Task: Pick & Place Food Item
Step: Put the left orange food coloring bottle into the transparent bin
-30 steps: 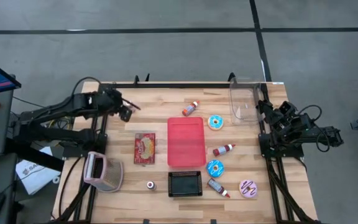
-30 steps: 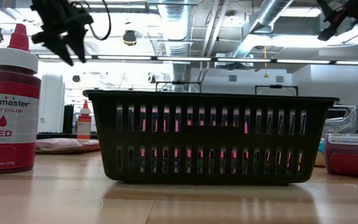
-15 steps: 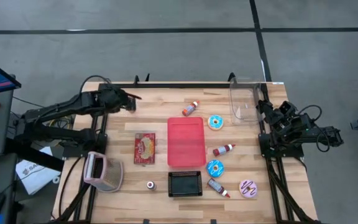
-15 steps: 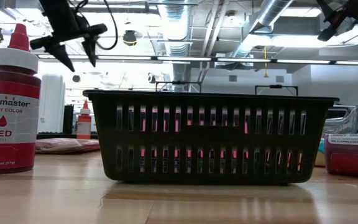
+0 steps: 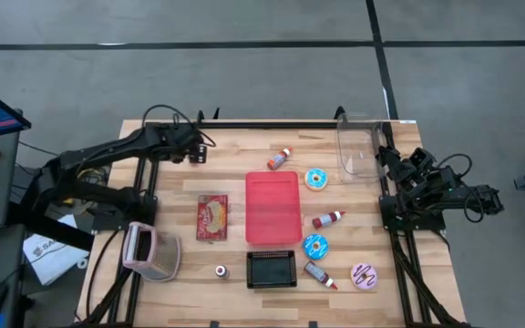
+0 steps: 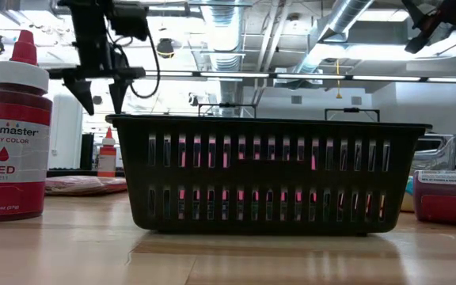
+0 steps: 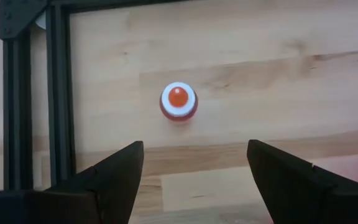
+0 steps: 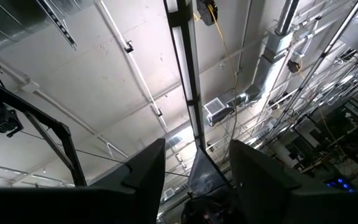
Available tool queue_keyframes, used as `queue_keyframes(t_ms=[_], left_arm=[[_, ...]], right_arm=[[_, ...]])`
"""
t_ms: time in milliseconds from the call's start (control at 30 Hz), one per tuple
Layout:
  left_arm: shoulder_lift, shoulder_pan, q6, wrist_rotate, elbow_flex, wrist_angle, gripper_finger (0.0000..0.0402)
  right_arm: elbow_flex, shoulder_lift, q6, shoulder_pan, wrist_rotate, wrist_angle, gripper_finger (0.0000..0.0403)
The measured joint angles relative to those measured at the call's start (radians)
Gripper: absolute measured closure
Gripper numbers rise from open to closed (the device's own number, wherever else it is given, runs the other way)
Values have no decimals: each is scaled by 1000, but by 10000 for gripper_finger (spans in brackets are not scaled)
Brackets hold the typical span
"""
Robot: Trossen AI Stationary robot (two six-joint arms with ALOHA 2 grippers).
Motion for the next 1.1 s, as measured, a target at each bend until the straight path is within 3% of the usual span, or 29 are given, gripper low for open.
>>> queue_keyframes(t_ms=[800, 1100], left_arm=[[180, 130, 70, 4, -1, 103, 116], [213, 171, 75, 62, -1, 103, 124]], right_arm=[[0, 0, 0, 0, -52, 4, 233], [0, 0, 0, 0, -59, 4, 233]])
